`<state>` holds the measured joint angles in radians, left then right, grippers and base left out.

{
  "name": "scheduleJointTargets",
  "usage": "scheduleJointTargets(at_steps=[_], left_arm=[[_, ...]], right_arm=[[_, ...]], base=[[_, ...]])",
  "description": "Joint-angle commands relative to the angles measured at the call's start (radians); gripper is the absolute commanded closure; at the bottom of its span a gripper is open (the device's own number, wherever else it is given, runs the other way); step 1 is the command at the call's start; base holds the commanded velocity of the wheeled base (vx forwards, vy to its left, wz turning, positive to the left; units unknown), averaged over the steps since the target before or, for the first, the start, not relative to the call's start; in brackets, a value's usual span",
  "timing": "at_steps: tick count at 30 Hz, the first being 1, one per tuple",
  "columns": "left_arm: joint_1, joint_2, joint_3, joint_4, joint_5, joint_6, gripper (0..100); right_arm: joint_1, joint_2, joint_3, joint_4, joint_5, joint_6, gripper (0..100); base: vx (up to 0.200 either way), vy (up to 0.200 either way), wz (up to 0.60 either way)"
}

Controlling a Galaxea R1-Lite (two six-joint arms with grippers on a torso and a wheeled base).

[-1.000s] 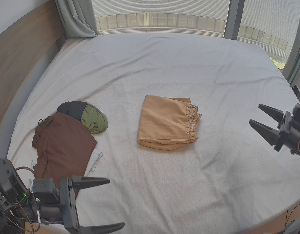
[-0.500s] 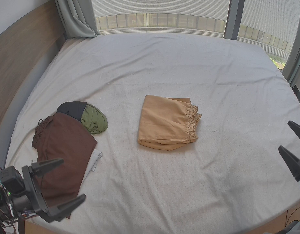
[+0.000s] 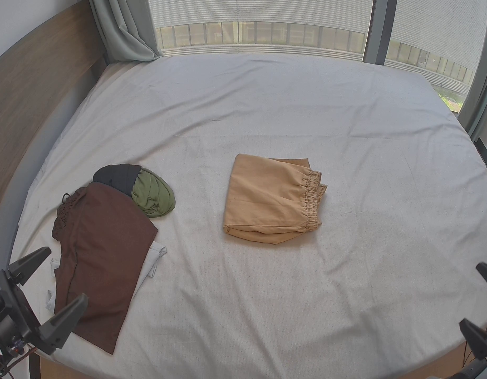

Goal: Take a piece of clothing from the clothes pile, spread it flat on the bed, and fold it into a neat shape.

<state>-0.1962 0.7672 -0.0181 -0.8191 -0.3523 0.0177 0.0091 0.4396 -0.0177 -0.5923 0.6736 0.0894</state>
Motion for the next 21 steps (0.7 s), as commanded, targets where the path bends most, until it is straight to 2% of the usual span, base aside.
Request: scheduleJointTargets(at_steps=[1, 4, 5, 7, 8, 9, 10, 12, 13, 14, 15, 16, 21], left_arm=[[0.066, -0.313, 0.018, 0.207, 0.027, -0.018, 0], [0.104, -0.490, 0.018, 0.387, 0.032, -0.013, 0], [0.126, -0.557, 0.018, 0.449, 0.032, -0.010, 0], [0.153, -0.666, 0.018, 0.563, 0.030, -0.008, 0], [0.159, -0.706, 0.018, 0.606, 0.030, -0.007, 0], [0.161, -0.710, 0.018, 0.614, 0.029, -0.004, 0], [0.192, -0.767, 0.018, 0.693, 0.024, 0.002, 0], [0.196, -0.767, 0.018, 0.727, 0.026, 0.011, 0], [0.195, -0.767, 0.018, 0.742, 0.029, 0.005, 0], [0.195, -0.767, 0.018, 0.742, 0.035, 0.004, 0], [0.195, -0.767, 0.018, 0.741, 0.036, 0.004, 0], [0.196, -0.767, 0.018, 0.742, 0.070, -0.004, 0], [0.198, -0.767, 0.018, 0.741, 0.181, 0.005, 0]], right_arm=[[0.026, -0.380, 0.018, 0.243, 0.011, 0.092, 0], [-0.003, -0.433, 0.018, 0.356, -0.005, 0.124, 0], [-0.006, -0.440, 0.018, 0.427, -0.022, 0.110, 0], [-0.005, -0.440, 0.018, 0.536, -0.155, 0.044, 0], [-0.005, -0.440, 0.018, 0.529, -0.216, 0.047, 0], [-0.005, -0.440, 0.018, 0.528, -0.226, 0.047, 0], [-0.006, -0.438, 0.018, 0.520, -0.321, 0.032, 0], [-0.008, -0.437, 0.018, 0.523, -0.390, 0.000, 0], [-0.008, -0.437, 0.018, 0.523, -0.490, -0.056, 0], [-0.008, -0.438, 0.018, 0.525, -0.548, -0.094, 0], [-0.006, -0.438, 0.018, 0.525, -0.559, -0.102, 0], [-0.009, -0.437, 0.018, 0.591, -0.657, -0.129, 0], [-0.008, -0.437, 0.018, 0.591, -0.678, -0.102, 0]], base=[[0.000, 0.000, 0.00], [0.000, 0.000, 0.00], [0.000, 0.000, 0.00], [0.000, 0.000, 0.00], [0.000, 0.000, 0.00], [0.000, 0.000, 0.00], [0.000, 0.000, 0.00], [0.000, 0.000, 0.00], [0.000, 0.000, 0.00], [0.000, 0.000, 0.00], [0.000, 0.000, 0.00], [0.000, 0.000, 0.00], [0.000, 0.000, 0.00]])
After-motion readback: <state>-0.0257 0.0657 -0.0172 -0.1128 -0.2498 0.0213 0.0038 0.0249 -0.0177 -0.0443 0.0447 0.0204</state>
